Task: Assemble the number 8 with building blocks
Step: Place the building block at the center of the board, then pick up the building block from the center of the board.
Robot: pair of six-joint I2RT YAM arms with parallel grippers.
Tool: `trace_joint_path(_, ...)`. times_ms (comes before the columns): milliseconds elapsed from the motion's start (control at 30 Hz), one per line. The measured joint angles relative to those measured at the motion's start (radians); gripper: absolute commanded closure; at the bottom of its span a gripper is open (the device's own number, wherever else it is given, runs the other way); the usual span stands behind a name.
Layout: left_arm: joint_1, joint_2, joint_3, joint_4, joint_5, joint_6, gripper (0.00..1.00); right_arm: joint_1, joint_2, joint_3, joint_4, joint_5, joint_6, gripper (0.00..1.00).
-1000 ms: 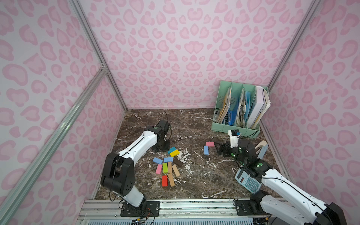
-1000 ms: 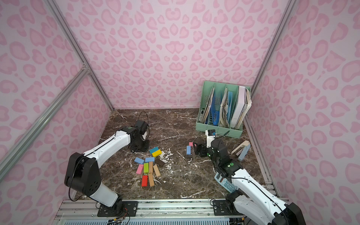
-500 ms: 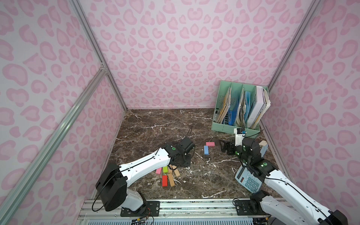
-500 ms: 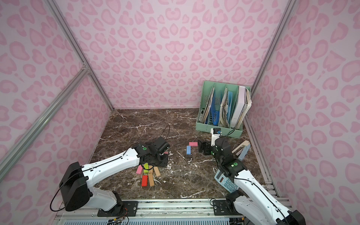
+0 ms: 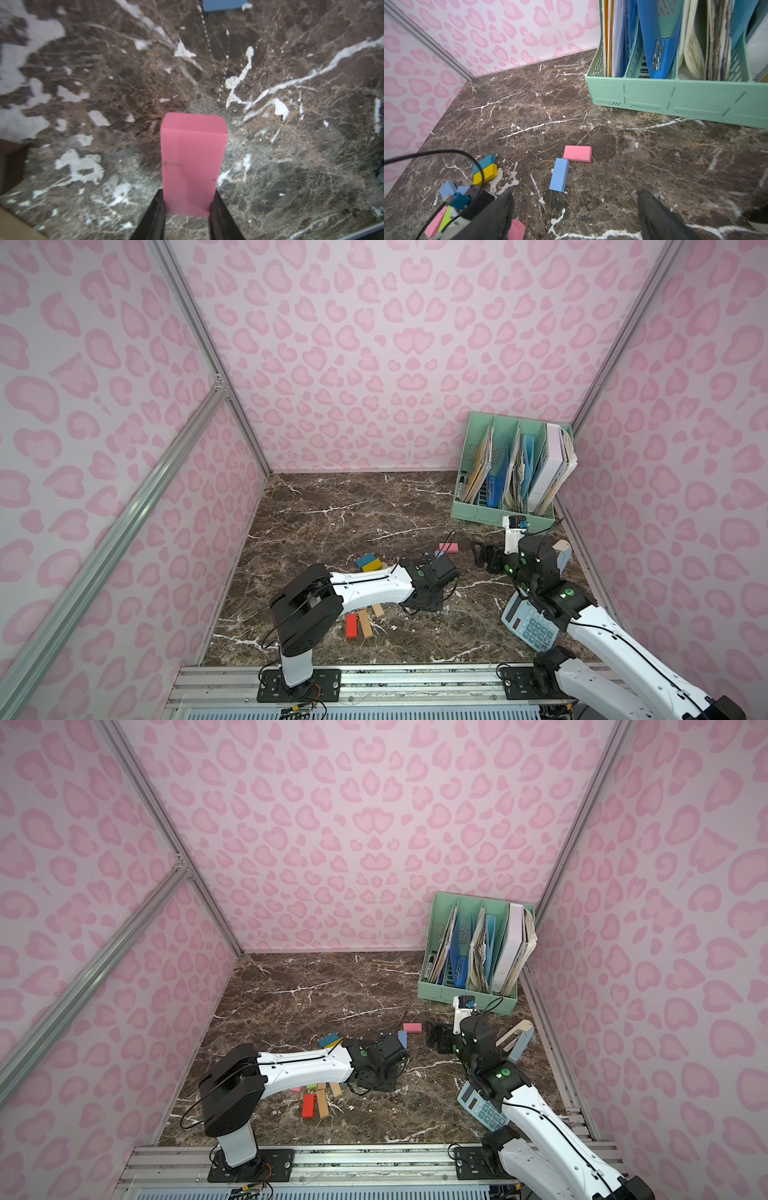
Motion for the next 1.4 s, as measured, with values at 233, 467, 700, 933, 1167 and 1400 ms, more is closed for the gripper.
trace_joint_path(233,-0.005,0.056,0.012,0.043,0.041,-0.021,0.57,-0.003,-0.003,-0.013,-0.006,0.0,0.008,0.07)
trace_joint_path(467,-0.006,0.043,0.006,0.07,0.059,-0.029,0.35,-0.01,0.011,-0.021,-0.009,-0.002,0.02,0.07)
trace_joint_path(700,-0.007,-0.066,0.0,0.032,-0.002,-0.021,0.26,-0.01,0.02,-0.024,-0.019,-0.019,0.031,0.07)
trace_joint_path(933,0.05,-0.282,-0.003,-0.056,-0.146,0.071,0.11,0.016,0.027,-0.073,-0.025,-0.061,0.083,0.1)
trace_joint_path(1167,0.215,-0.489,-0.03,-0.122,-0.22,0.212,0.02,0.19,0.095,-0.097,-0.023,-0.026,0.182,0.14)
trace_joint_path(1400,0.388,-0.615,-0.06,-0.155,-0.219,0.364,0.02,0.348,0.272,-0.064,-0.02,0.052,0.305,0.26)
